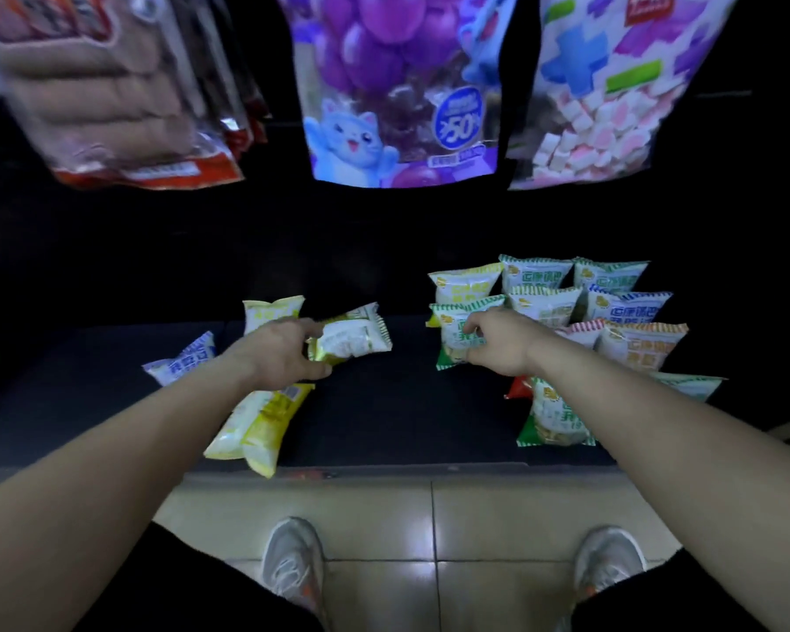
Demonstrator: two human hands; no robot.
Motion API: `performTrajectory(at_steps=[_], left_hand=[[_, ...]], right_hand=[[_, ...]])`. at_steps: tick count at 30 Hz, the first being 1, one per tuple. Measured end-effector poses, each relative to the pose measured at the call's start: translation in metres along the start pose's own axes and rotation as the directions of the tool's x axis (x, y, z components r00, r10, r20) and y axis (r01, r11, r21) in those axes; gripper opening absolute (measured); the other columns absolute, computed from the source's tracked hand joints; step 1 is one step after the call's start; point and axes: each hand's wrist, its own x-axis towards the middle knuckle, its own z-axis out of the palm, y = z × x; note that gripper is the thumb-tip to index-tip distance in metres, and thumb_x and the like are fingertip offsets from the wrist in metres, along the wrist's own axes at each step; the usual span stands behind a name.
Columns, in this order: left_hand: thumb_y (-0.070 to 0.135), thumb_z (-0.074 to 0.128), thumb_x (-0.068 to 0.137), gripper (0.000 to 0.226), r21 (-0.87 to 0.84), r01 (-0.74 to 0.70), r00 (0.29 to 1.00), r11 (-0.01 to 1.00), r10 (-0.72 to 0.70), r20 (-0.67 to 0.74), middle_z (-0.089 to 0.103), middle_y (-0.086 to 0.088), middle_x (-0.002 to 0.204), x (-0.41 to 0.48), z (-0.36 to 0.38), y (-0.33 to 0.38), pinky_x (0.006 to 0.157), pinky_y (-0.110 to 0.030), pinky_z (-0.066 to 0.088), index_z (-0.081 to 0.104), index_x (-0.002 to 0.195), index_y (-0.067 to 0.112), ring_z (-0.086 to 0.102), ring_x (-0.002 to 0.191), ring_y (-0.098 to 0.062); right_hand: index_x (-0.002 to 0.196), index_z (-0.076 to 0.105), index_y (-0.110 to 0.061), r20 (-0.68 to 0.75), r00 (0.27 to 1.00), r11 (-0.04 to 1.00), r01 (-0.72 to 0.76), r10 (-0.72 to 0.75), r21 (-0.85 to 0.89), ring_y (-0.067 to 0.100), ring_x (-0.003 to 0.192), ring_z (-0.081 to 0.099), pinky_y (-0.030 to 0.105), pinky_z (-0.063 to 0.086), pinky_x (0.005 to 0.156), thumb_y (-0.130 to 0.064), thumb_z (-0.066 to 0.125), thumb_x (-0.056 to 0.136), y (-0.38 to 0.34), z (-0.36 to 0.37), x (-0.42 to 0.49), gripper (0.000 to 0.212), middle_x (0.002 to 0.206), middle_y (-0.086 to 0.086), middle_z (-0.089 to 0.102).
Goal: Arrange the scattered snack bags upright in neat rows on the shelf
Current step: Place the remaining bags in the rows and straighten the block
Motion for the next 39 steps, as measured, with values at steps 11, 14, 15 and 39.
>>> performTrajectory(at_steps=[11,14,15,39], left_hand=[[0.047,0.072,0.083,0.057,-0.159,0.175,0.982,0.972,-0.16,0.099,0.061,0.0,0.119,-0.032,0.01,-0.132,0.082,-0.029,0.044,0.055,0.131,0.022,0.057,0.103,-0.018],[0.049,0.072,0.082,0.054,-0.164,0.184,0.98,0.969,-0.168,0.108,0.059,0.0,0.12,-0.026,0.014,-0.157,0.08,-0.028,0.04,0.058,0.128,0.024,0.054,0.103,-0.018],[0.048,0.072,0.083,0.052,-0.167,0.196,0.977,0.966,-0.179,0.112,0.057,0.0,0.119,-0.026,0.017,-0.165,0.08,-0.028,0.04,0.058,0.126,0.024,0.053,0.103,-0.018],[0.055,0.067,0.083,0.055,-0.218,0.334,0.932,0.917,-0.288,0.218,0.054,0.002,0.134,-0.014,0.021,-0.194,0.1,-0.034,0.042,0.057,0.13,0.029,0.053,0.119,-0.021]], right_hand=[[0.142,0.047,-0.023,0.178,0.975,0.991,0.128,-0.134,0.046,0.023,0.122,0.051,0.039,0.048,0.095,-0.044,0.06,0.093,-0.145,0.093,0.061,0.055,0.139,0.003,0.047],[0.143,0.044,-0.023,0.179,0.957,0.972,0.234,-0.231,0.002,0.027,0.122,0.049,0.042,0.048,0.093,-0.04,0.059,0.093,-0.183,0.133,0.086,0.054,0.137,0.004,0.043],[0.144,0.042,-0.023,0.167,0.948,0.962,0.274,-0.271,0.005,0.029,0.124,0.047,0.043,0.048,0.094,-0.04,0.058,0.093,-0.196,0.145,0.093,0.055,0.138,0.004,0.042],[0.14,0.046,-0.024,-0.158,0.905,0.873,0.423,-0.394,0.245,0.026,0.114,0.056,0.033,0.045,0.083,-0.03,0.068,0.084,-0.229,0.192,0.124,0.06,0.138,0.002,0.052]])
